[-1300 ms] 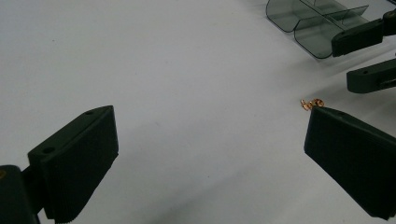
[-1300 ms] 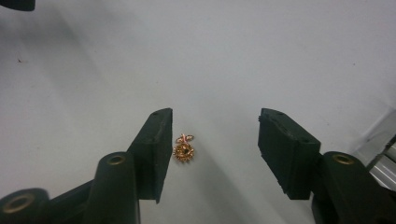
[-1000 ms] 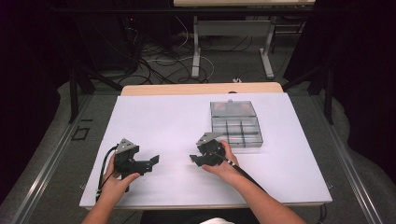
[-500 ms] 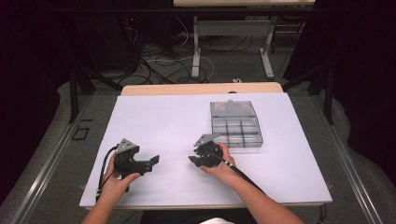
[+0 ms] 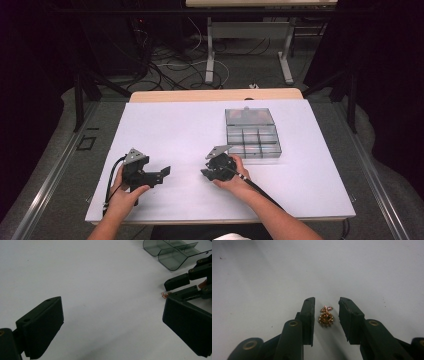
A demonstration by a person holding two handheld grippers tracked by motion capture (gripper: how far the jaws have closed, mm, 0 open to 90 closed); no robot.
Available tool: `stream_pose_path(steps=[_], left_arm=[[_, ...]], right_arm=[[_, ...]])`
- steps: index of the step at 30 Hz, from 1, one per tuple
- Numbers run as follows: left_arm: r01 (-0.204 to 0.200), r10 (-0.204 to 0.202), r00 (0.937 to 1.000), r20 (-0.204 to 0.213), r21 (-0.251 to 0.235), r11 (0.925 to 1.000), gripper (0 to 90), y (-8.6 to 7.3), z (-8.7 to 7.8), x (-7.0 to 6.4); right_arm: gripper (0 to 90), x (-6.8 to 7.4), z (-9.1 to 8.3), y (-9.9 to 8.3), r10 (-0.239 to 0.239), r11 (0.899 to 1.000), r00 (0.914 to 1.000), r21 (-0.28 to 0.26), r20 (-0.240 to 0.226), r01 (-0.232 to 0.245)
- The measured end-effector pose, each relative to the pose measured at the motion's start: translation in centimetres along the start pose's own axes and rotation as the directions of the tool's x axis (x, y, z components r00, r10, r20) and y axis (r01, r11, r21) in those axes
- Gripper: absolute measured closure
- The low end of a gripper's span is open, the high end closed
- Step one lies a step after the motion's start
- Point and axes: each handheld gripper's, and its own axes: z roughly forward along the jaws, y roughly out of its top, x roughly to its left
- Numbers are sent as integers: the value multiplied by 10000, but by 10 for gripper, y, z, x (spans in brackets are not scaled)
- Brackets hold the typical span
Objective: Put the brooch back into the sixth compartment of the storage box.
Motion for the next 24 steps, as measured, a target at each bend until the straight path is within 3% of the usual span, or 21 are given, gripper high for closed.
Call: stream_pose_path(steps=[2, 12, 14, 24], left_arm=[[9, -9, 10000, 0, -2, 10000, 39, 0, 0, 0], [12, -12, 10000, 0, -14, 10000, 40, 0, -1, 0], [12, -12, 10000, -1, -22, 10000, 40, 0, -1, 0], [21, -21, 10000, -13, -31, 10000, 40, 0, -1, 0]], right_arm=[[673, -1, 1, 0, -165, 9999, 9999, -18, -32, 164], [713, 2, 1, -2, -46, 10000, 9999, -16, 119, 47], [734, 1, 2, -2, -277, 9996, 9996, -108, 63, 278], [775, 2, 1, -3, -137, 9999, 9999, -82, -19, 136]])
